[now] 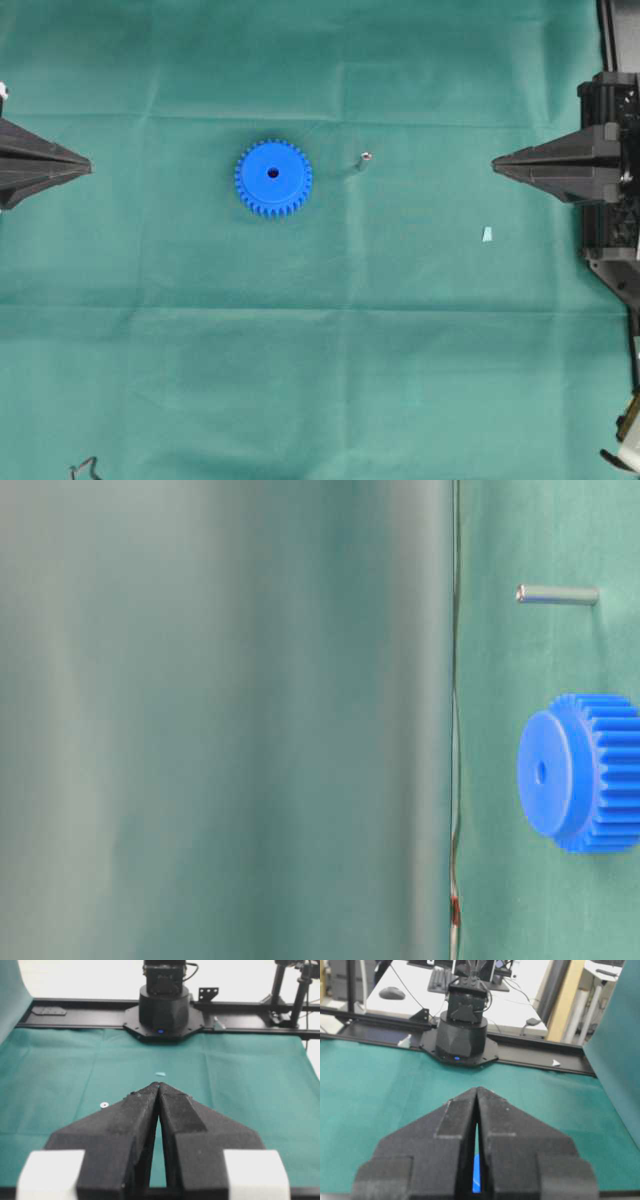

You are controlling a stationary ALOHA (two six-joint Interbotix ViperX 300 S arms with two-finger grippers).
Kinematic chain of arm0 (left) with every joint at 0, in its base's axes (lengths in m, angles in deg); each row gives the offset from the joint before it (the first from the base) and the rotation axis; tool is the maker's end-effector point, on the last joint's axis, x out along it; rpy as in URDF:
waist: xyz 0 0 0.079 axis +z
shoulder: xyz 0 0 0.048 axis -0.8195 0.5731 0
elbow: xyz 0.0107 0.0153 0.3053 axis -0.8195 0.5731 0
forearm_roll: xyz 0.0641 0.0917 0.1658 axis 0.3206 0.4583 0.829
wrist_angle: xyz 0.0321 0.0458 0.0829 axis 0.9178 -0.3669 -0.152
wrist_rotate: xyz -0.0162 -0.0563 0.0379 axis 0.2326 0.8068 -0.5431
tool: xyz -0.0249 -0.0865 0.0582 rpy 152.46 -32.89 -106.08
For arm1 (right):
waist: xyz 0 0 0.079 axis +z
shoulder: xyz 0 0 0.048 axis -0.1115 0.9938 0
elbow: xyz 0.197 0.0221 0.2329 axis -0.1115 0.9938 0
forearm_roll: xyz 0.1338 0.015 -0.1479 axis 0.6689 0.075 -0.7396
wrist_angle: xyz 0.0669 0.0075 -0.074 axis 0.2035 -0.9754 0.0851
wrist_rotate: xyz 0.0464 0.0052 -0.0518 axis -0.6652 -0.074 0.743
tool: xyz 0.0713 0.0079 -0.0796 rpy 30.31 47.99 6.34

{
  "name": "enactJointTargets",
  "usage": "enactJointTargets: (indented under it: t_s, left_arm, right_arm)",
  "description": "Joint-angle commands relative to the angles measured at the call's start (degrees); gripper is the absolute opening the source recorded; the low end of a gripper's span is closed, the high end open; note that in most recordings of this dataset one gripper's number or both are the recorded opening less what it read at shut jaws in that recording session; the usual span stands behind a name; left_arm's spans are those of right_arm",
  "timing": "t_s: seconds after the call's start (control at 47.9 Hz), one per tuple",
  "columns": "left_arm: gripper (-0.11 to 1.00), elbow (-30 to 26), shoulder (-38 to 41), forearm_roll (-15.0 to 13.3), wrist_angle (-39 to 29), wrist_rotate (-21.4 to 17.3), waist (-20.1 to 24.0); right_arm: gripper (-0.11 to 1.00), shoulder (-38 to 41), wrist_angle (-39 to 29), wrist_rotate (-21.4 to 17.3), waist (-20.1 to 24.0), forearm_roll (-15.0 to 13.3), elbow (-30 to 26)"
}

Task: Insert the shaft into the center hole of the gear.
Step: 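Move the right gripper leftward toward the silver shaft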

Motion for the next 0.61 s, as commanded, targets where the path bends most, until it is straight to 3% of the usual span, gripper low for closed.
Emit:
enactJointTargets:
  t_s: [0.0, 0.23, 0.584]
  left_arm:
    - [0.0, -2.37, 0.09, 0.7, 0.0, 0.35, 0.62]
    - [0.0, -2.64, 0.18, 0.7, -0.18, 0.26, 1.32]
    - [0.0, -2.55, 2.29, 0.7, -0.88, 0.53, 1.49]
  right_arm:
    - [0.02, 0.26, 0.09, -0.09, 0.18, 0.09, -1.23]
    - [0.02, 2.2, -5.98, -0.26, -1.14, 0.97, -5.1]
    - [0.03, 14.24, -3.25, -0.7, -4.75, 1.41, -6.24]
